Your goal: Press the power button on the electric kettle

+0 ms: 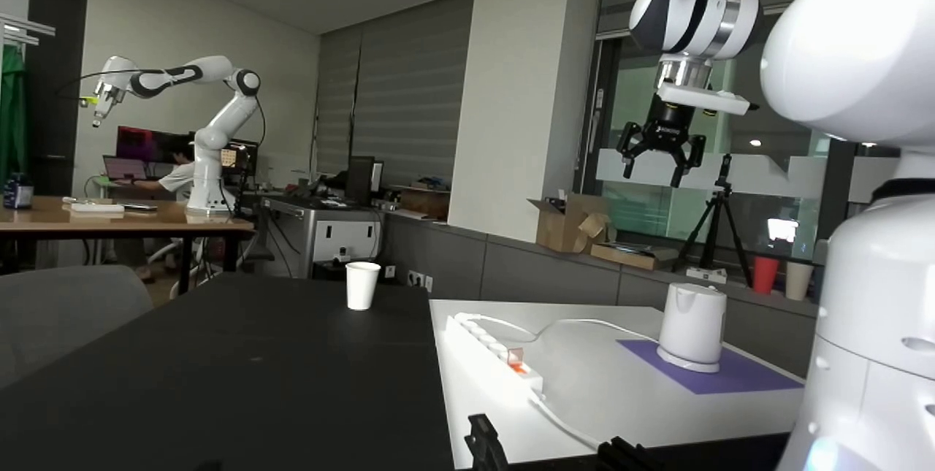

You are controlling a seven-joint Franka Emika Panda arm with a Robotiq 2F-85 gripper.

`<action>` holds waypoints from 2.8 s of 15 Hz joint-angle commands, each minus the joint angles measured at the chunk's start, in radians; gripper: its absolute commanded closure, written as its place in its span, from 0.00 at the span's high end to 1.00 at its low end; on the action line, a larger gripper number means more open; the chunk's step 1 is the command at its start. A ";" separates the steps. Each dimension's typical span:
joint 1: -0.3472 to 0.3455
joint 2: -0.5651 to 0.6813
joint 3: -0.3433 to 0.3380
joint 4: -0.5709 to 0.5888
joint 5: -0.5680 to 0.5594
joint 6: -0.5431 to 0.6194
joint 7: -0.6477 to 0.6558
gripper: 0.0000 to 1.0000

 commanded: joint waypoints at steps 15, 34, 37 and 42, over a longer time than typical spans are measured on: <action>-0.123 0.321 -0.058 0.270 -0.176 0.196 0.157 0.75; -0.224 0.903 -0.157 0.764 0.025 0.324 0.203 0.01; -0.223 0.898 -0.155 0.764 0.025 0.324 0.202 0.01; -0.206 0.947 -0.184 0.792 0.003 0.338 0.240 0.00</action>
